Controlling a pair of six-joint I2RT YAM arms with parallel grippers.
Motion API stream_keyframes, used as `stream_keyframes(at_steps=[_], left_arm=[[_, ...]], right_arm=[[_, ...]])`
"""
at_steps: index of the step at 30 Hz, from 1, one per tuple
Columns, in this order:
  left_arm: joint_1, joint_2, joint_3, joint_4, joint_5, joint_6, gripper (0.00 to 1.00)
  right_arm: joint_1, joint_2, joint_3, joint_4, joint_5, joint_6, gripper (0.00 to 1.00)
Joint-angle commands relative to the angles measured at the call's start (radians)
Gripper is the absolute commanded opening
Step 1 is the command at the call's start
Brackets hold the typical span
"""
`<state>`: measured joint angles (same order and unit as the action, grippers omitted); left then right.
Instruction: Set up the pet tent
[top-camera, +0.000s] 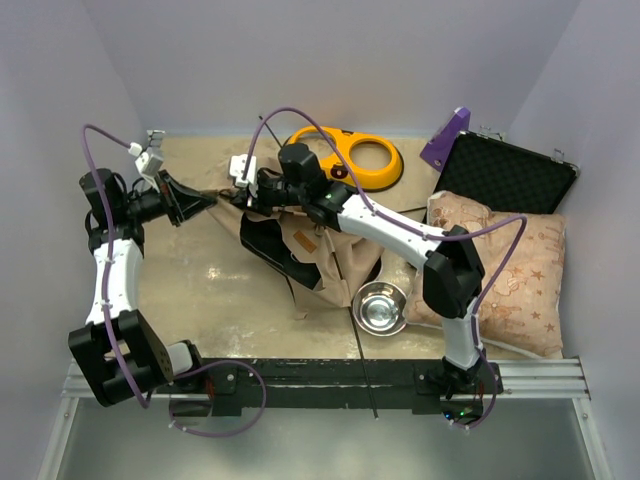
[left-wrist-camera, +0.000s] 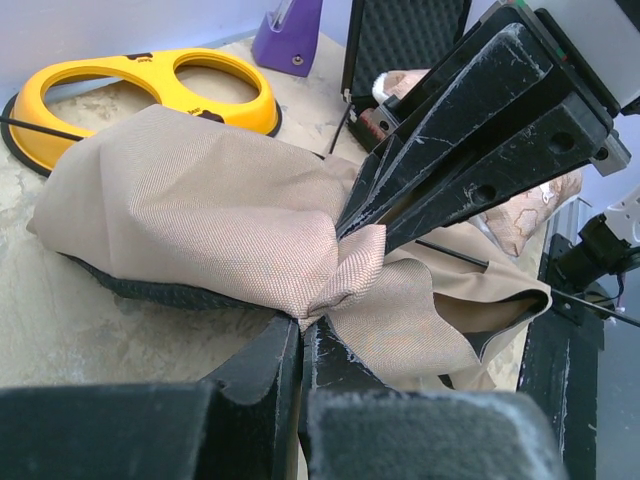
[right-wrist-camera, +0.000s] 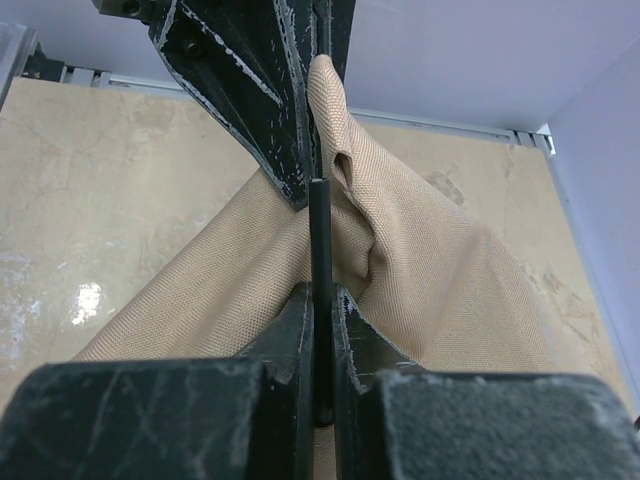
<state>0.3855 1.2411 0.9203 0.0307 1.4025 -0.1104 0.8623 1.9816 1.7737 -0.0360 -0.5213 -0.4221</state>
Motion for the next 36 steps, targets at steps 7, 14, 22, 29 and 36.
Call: stream_keyframes(at_steps=[7,14,22,29,36], left_arm=[[0.016,-0.031,-0.009,0.055,0.047,0.018,0.00],[0.016,-0.038,-0.006,0.038,0.046,0.034,0.00],[0.015,-0.037,0.034,-0.136,0.047,0.179,0.00],[0.012,-0.037,0.045,-0.170,0.016,0.193,0.00],[0.012,-0.034,0.029,-0.069,0.016,0.076,0.00]], right_arm=[[-0.072,0.022,0.010,-0.128,0.024,0.063,0.00],[-0.072,0.045,0.043,-0.150,0.053,0.055,0.00],[-0.074,0.054,0.050,-0.162,0.041,0.060,0.00],[-0.063,0.043,0.041,-0.157,0.063,0.033,0.00],[-0.054,0.022,0.000,-0.143,0.067,0.013,0.00]])
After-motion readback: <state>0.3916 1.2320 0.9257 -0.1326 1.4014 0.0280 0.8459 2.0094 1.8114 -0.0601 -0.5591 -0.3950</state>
